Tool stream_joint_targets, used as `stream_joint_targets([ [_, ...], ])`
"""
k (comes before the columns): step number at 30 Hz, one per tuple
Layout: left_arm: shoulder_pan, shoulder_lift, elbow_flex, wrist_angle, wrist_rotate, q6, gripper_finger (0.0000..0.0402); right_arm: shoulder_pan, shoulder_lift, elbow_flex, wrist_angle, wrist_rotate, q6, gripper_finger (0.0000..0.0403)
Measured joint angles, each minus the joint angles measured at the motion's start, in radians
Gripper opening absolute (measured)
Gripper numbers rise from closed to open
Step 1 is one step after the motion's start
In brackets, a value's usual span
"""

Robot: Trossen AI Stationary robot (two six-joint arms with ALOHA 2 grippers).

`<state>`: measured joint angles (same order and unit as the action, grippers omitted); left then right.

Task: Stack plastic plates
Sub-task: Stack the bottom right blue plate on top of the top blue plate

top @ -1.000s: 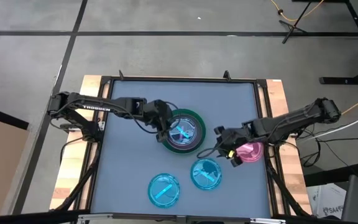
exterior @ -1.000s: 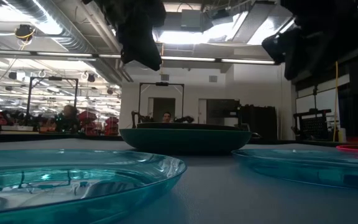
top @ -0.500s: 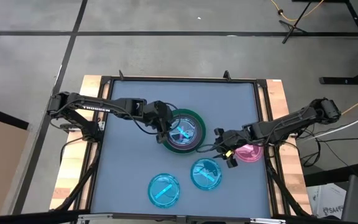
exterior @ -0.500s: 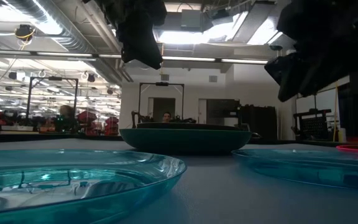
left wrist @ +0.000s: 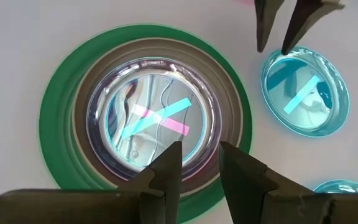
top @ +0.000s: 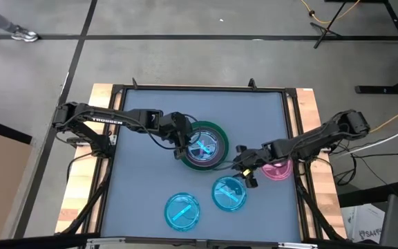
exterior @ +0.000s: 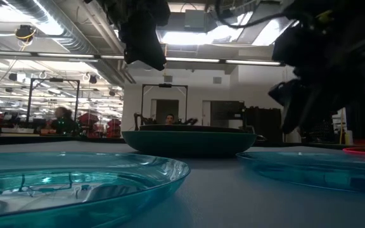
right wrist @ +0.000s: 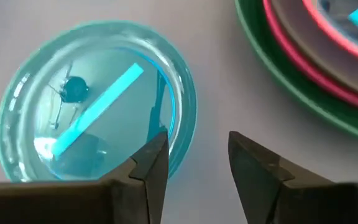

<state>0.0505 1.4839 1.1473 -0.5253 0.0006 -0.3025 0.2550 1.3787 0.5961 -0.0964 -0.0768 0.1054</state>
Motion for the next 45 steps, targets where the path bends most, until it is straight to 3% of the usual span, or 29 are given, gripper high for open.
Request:
stream_joint_targets([
  [25, 0.0, 0.0, 0.0, 0.005, 0.0, 0.0, 0.0098, 0.0, 0.172, 0.003, 0.054, -0.099, 0.132, 0.0152],
  [45, 0.0, 0.001, 0.0, 0.004, 0.0, 0.0, 0.0098, -0.001, 0.163, 0.002, 0.052, -0.09, 0.134, 0.001],
])
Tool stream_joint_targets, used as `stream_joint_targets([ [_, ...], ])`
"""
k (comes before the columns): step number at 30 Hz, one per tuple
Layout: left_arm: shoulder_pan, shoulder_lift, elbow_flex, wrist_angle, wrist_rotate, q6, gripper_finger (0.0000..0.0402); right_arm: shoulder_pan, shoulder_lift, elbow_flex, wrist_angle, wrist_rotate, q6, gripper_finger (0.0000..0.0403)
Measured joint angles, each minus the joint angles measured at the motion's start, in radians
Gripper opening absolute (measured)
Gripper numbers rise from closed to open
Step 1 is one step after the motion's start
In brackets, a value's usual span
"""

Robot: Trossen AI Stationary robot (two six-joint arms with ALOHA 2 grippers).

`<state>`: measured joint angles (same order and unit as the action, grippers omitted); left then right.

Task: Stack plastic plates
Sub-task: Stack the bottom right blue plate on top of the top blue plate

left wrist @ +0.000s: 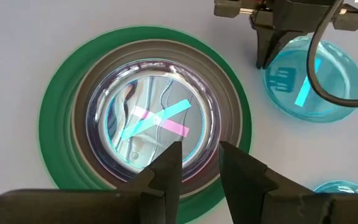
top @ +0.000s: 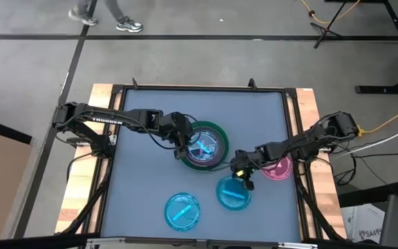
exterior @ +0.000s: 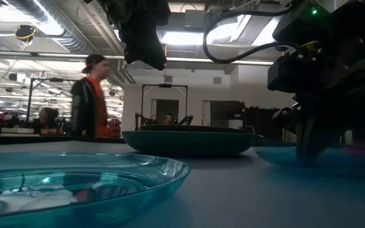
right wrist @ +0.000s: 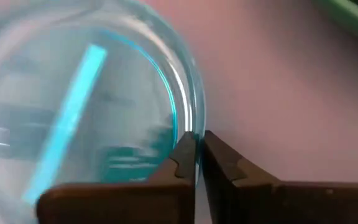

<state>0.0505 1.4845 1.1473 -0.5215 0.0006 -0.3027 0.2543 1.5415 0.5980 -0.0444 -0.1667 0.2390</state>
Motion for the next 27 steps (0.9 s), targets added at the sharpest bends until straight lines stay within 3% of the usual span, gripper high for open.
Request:
stream_joint_targets([
  [8, 0.0, 0.0, 0.0, -0.001, 0.0, 0.0, 0.0098, 0.002, -0.005, 0.051, -0.012, -0.01, -0.014, 0.0001],
  [27, 0.0, 0.0, 0.0, 0.0, 0.0, 0.0, 0.0098, -0.046, -0.007, 0.285, -0.01, -0.01, -0.221, 0.0],
])
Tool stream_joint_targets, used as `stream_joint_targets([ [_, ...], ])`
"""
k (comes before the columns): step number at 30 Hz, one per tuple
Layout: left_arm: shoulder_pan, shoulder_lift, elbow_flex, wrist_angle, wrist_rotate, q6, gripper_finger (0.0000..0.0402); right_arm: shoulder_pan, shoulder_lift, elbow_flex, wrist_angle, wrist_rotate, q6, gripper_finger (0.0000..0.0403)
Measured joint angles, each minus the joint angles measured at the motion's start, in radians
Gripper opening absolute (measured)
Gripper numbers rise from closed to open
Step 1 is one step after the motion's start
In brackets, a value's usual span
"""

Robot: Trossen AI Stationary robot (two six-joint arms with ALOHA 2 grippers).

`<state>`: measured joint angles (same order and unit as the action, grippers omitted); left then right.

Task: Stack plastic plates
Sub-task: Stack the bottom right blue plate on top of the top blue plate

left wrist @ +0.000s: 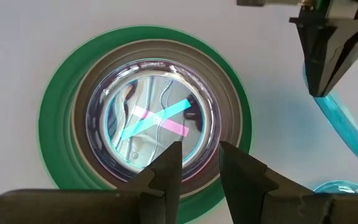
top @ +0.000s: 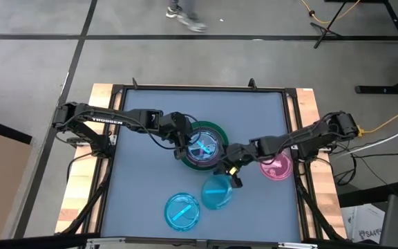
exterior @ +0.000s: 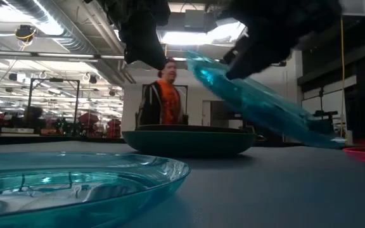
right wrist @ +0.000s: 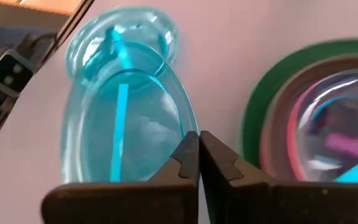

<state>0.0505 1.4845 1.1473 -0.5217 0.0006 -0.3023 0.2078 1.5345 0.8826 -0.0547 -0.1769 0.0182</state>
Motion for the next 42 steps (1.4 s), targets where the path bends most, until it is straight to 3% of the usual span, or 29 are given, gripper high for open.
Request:
stream_joint_targets([
  [28, 0.0, 0.0, 0.0, 0.0, 0.0, 0.026, 0.0098, -0.387, 0.002, 0.033, 0.003, 0.001, -0.028, 0.0],
  [42, 0.0, 0.0, 0.0, 0.0, 0.0, 0.026, 0.0098, -0.438, 0.055, 0.034, 0.013, 0.036, -0.028, 0.0],
])
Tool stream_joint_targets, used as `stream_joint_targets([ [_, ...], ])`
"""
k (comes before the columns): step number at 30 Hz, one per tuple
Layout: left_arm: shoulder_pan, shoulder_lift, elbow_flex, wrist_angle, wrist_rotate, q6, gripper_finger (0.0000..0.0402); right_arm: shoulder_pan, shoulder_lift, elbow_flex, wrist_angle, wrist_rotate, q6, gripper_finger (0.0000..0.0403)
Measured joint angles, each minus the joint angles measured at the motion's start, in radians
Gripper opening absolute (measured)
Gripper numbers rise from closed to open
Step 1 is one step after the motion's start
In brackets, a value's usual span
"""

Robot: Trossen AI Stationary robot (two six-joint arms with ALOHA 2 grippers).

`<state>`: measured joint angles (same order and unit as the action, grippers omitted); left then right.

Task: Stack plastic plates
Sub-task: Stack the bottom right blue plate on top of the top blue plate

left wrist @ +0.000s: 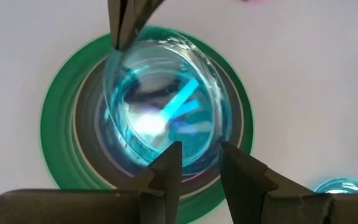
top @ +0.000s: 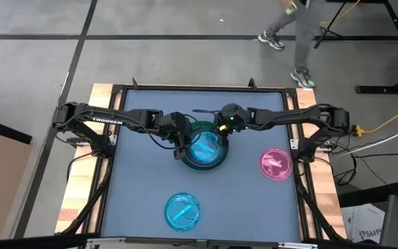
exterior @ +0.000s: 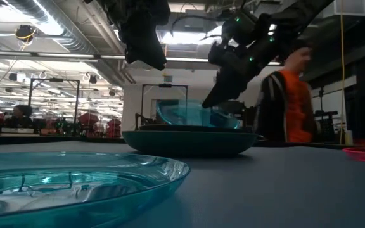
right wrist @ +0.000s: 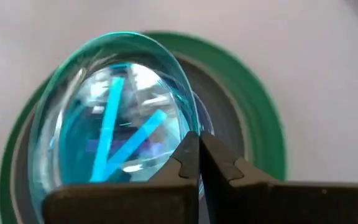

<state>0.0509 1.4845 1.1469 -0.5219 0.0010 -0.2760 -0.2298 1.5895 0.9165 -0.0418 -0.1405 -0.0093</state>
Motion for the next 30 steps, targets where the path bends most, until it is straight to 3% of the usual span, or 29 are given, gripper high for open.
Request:
stream_joint_targets([
  [24, 0.0, 0.0, 0.0, 0.0, 0.0, 0.0, 0.0098, 0.0, 0.046, 0.0, 0.04, -0.002, 0.0, 0.0001],
  [30, 0.0, 0.0, 0.0, 0.0, 0.0, 0.0, 0.0098, 0.0, 0.046, 0.0, 0.039, -0.01, 0.0, 0.0037],
])
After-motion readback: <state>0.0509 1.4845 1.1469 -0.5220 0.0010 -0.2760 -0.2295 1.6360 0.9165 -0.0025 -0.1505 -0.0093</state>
